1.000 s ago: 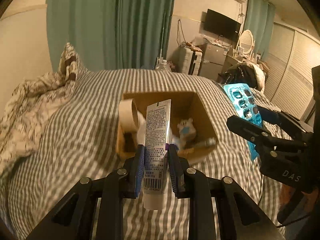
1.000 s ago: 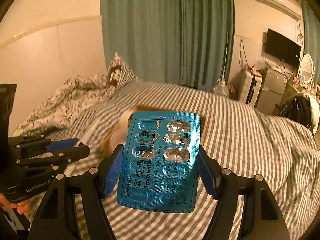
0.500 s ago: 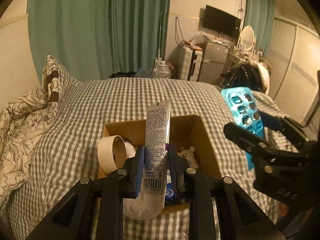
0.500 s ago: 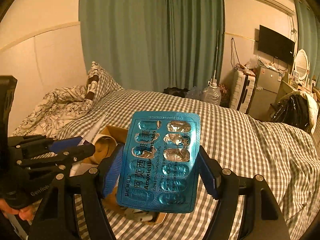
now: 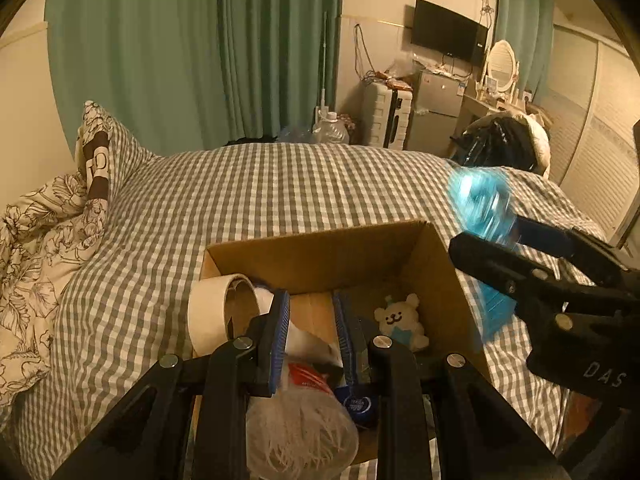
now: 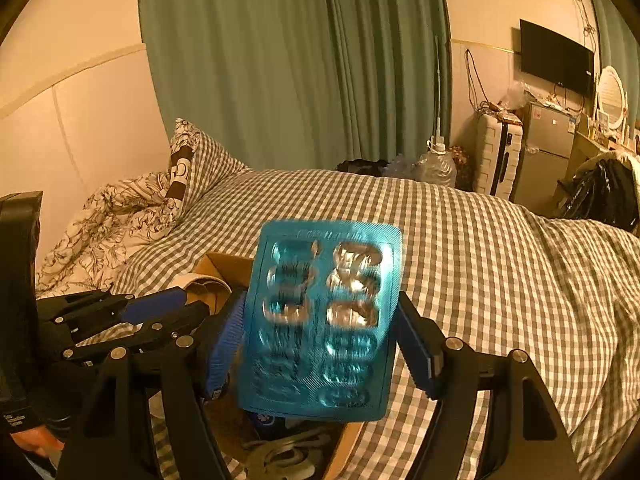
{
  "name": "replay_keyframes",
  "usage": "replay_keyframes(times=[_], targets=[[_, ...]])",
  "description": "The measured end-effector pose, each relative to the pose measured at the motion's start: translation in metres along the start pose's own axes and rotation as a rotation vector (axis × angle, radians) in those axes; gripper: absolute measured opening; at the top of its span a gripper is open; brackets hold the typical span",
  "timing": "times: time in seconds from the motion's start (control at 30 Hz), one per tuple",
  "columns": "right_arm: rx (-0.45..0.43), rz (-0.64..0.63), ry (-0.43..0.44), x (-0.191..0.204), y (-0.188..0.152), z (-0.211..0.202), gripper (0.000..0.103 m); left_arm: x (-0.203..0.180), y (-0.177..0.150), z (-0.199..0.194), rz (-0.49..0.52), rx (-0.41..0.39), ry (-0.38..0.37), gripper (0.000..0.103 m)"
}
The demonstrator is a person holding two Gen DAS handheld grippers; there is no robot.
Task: Organize objects
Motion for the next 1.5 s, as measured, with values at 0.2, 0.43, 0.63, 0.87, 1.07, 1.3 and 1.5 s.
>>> replay_keyframes(times=[0.2,0.43,0.63,0.87,1.07,1.3,1.5], targets=[[-0.007,0.016,-0.004,0.001,0.007,-0.007,0.089,0.006,0.006,-0.015,0.003,-0.014,0.028,0.058],[-0.064,-0.002,-0.032,0.011,0.031,-0.051,0.091,0.014,0.031,-0.067,-0.019,-0.102,0.065,0.08],[-0.166,-0.025,-0.059,0.027,0.06,-0.119,0.096,0.009,0.058,-0.136,-0.008,-0.224,0.07,0.095],[-0.277,-0.077,-0.114,0.048,0.079,-0.198,0.103,0.004,0.076,-0.215,-0.01,-0.353,0.097,0.103],[-0.361,-0.095,-0.159,0.055,0.077,-0.256,0.103,-0.009,0.076,-0.268,0.016,-0.436,0.109,0.103],[-0.451,-0.112,-0.193,0.058,0.049,-0.303,0.103,-0.017,0.042,-0.308,0.017,-0.56,0.166,0.103],[-0.544,-0.09,-0.147,0.055,0.009,-0.325,0.103,-0.01,-0.002,-0.303,-0.091,-0.572,0.123,0.103]])
Point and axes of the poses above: each gripper's, at about its wrist camera, not at the fingertips, and z roughly the way its jaws point, x to its left, y to its top, the point moved 7 cm from there along z, roughly the way its jaws point
